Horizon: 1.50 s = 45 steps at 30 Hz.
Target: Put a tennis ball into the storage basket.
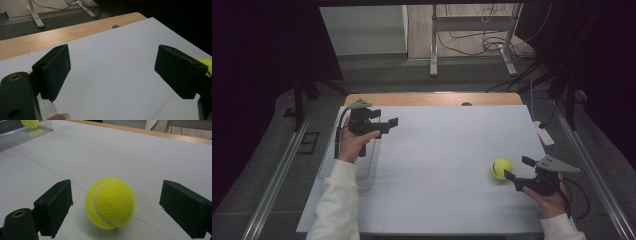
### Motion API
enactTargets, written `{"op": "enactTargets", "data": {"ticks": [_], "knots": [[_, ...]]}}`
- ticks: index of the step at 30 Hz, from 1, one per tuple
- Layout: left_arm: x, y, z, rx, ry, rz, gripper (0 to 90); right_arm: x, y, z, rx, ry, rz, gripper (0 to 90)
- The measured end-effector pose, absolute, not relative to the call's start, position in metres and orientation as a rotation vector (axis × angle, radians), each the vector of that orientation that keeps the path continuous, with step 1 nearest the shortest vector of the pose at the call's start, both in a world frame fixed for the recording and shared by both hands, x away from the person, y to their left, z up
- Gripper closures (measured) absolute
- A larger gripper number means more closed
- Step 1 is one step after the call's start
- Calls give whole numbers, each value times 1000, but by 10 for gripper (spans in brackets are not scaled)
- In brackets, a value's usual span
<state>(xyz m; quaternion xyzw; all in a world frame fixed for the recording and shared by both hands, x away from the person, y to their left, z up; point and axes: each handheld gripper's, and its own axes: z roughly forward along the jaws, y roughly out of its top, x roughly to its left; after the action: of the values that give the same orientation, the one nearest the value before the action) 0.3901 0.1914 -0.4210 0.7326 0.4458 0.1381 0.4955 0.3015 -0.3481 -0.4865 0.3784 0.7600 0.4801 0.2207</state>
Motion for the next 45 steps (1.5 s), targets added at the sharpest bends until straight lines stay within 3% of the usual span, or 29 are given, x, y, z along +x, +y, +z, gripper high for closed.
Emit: {"op": "enactTargets", "data": {"ticks": [23,45], "knots": [[384,175,-414,1796,1012,328,144,302,-349,-487,1047,2102,1328,116],[378,135,-415,1882,911,277,142,301,-348,-487,1044,2108,1330,115]]}}
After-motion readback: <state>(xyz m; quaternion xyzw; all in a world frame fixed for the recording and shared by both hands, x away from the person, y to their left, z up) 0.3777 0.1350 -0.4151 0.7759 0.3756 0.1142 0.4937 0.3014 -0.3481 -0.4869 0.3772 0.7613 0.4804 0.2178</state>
